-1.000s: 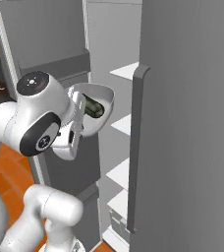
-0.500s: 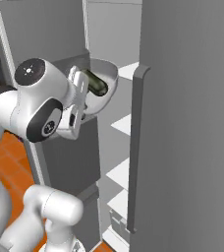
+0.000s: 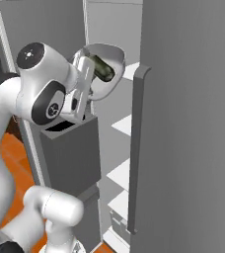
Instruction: Take the meat container that has the shrimp and place it on the second highest rack of the freezer. Then take the vegetable container that has the cucumber and broccoli and place it on the highest rack of the freezer.
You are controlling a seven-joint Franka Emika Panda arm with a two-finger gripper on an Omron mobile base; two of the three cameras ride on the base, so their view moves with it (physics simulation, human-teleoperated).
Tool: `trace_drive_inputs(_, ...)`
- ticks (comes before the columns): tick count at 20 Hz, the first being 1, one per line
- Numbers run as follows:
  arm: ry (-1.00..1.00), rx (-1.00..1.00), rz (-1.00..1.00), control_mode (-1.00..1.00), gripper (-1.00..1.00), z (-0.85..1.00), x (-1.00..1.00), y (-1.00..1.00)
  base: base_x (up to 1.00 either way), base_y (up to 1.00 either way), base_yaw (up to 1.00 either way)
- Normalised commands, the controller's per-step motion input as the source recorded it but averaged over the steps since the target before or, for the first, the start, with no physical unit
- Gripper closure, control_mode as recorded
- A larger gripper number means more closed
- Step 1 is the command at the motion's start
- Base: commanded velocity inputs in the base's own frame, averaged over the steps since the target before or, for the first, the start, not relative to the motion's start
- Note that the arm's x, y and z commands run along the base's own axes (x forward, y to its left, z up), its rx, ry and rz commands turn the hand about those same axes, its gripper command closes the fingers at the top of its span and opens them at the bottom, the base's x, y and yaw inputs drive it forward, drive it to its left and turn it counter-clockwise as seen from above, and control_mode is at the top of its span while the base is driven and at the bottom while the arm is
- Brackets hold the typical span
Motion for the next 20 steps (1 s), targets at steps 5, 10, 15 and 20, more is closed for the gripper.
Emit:
trace_drive_inputs(5,0.00,0.00,0.00,-1.00,1.00,0.07,0.54,-0.16,0.00,0.00,0.00)
trace_drive_inputs(10,0.00,0.00,-0.02,-1.00,1.00,0.00,0.51,-0.19,0.00,0.00,0.00)
trace_drive_inputs(15,0.00,0.00,-0.04,-1.00,1.00,0.00,0.48,-0.17,0.00,0.00,0.00)
trace_drive_inputs(20,0.01,0.01,0.00,-1.00,1.00,0.01,0.46,-0.28,0.00,0.00,0.00)
